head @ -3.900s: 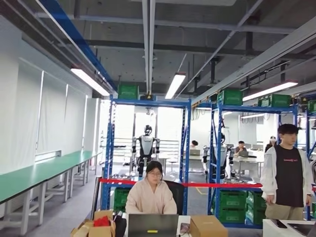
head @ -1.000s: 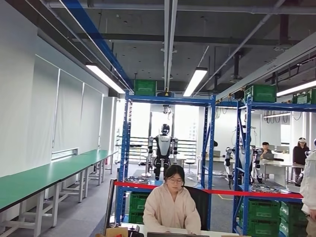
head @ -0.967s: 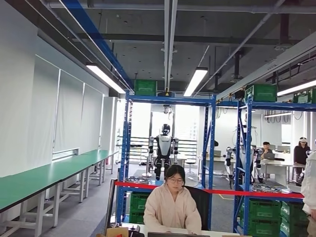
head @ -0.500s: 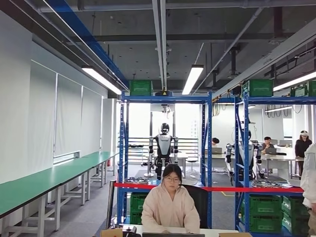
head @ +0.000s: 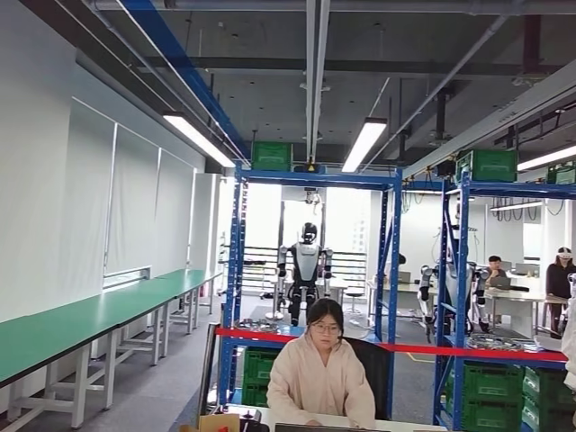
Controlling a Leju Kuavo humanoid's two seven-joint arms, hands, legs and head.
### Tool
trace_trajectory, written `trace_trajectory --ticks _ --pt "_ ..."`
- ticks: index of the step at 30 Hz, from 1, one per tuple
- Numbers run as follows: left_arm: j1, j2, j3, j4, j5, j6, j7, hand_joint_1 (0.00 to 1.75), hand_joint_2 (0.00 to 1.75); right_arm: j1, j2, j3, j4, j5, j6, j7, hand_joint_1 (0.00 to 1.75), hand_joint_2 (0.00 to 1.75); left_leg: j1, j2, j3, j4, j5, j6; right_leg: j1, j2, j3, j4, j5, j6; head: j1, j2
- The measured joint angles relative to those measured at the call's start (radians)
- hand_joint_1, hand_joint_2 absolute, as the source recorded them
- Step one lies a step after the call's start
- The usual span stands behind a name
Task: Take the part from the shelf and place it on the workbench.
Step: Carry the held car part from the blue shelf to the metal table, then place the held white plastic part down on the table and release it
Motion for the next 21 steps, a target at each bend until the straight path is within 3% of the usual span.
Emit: trace_trajectory --ticks 2,4,5,9,11,13,14,15,16,17,19,21 --pt "0.000 0.000 -0.001 0.000 -0.001 -0.002 -0.002 0.00 1.75 0.009 -0.014 -0.005 0.022 0.031 0.001 0.007 1.75 1.75 0.000 -0.001 0.007 0.000 -0.005 -0.003 -0.002 0.000 0.045 -0.118 0.077 -0.002 0.000 0.000" --pt "-0.002 0.000 -0.001 0.000 -0.001 -0.004 -0.005 0.00 1.75 0.006 -0.024 -0.008 0.039 0.046 0.002 0.011 1.75 1.75 -0.003 -0.002 0.011 -0.001 -0.009 -0.010 0.002 0.002 0.098 -0.239 0.129 -0.008 0.000 0.000" --pt "-0.003 0.000 -0.001 0.000 -0.001 -0.004 -0.007 0.00 1.75 0.004 -0.027 -0.009 0.049 0.052 0.005 0.013 1.75 1.75 -0.004 -0.001 0.012 -0.002 -0.009 -0.014 0.005 0.003 0.110 -0.267 0.135 -0.011 0.000 0.000" --pt "-0.004 0.000 -0.003 0.000 -0.002 -0.006 -0.014 0.00 1.75 0.000 -0.033 -0.012 0.097 0.070 0.022 0.012 1.75 1.75 -0.004 0.000 0.012 0.003 -0.021 -0.034 0.004 0.001 0.118 -0.285 0.137 -0.031 0.000 0.000" --pt "-0.004 0.000 -0.003 0.000 -0.002 -0.007 -0.016 0.00 1.75 -0.002 -0.033 -0.011 0.122 0.067 0.029 -0.003 1.75 1.75 -0.005 0.002 -0.022 0.081 -0.071 -0.039 0.001 -0.002 0.122 -0.292 0.140 -0.042 0.000 0.000" --pt "-0.003 0.000 -0.004 0.000 -0.002 -0.008 -0.017 0.00 1.75 -0.002 -0.028 -0.008 0.148 0.061 0.036 -0.025 1.75 1.75 -0.005 0.002 -0.085 0.214 -0.128 -0.041 0.003 -0.002 0.123 -0.292 0.139 -0.047 0.001 0.000" --pt "-0.003 0.000 -0.004 0.000 -0.002 -0.008 -0.018 0.00 1.75 0.000 -0.024 -0.006 0.159 0.059 0.039 -0.035 1.31 1.31 -0.005 0.002 -0.108 0.259 -0.139 -0.042 0.004 -0.002 0.123 -0.291 0.138 -0.048 0.001 0.000" --pt "-0.002 0.000 -0.004 0.000 -0.001 -0.009 -0.018 0.00 1.75 0.002 -0.019 -0.003 0.168 0.056 0.042 -0.043 0.87 0.87 -0.005 0.002 -0.115 0.269 -0.131 -0.042 0.005 -0.001 0.124 -0.290 0.137 -0.049 0.001 0.000" --pt "-0.002 0.000 -0.004 0.000 -0.001 -0.010 -0.019 0.00 1.75 0.003 -0.015 0.000 0.176 0.053 0.044 -0.049 0.44 0.44 -0.006 0.002 -0.102 0.237 -0.104 -0.040 0.006 0.000 0.125 -0.288 0.135 -0.049 0.001 0.000" --pt "-0.002 0.000 -0.004 0.000 -0.001 -0.011 -0.020 0.00 1.75 0.003 -0.011 0.004 0.182 0.048 0.045 -0.054 0.00 0.00 -0.006 0.002 -0.073 0.170 -0.065 -0.037 0.007 0.000 0.126 -0.286 0.133 -0.048 0.001 0.000" --pt "-0.004 0.001 -0.004 0.000 -0.001 -0.012 -0.021 0.00 1.75 -0.001 -0.004 0.011 0.193 0.038 0.047 -0.062 0.00 0.00 -0.008 0.003 -0.015 0.044 -0.013 -0.029 0.010 0.002 0.126 -0.279 0.126 -0.042 0.000 0.000" --pt "-0.004 0.002 -0.004 0.000 -0.002 -0.009 -0.021 0.00 1.75 -0.005 0.002 0.019 0.203 0.028 0.051 -0.069 0.00 0.00 -0.011 0.003 0.006 -0.001 -0.005 -0.023 0.012 0.004 0.124 -0.275 0.124 -0.035 0.000 0.000"
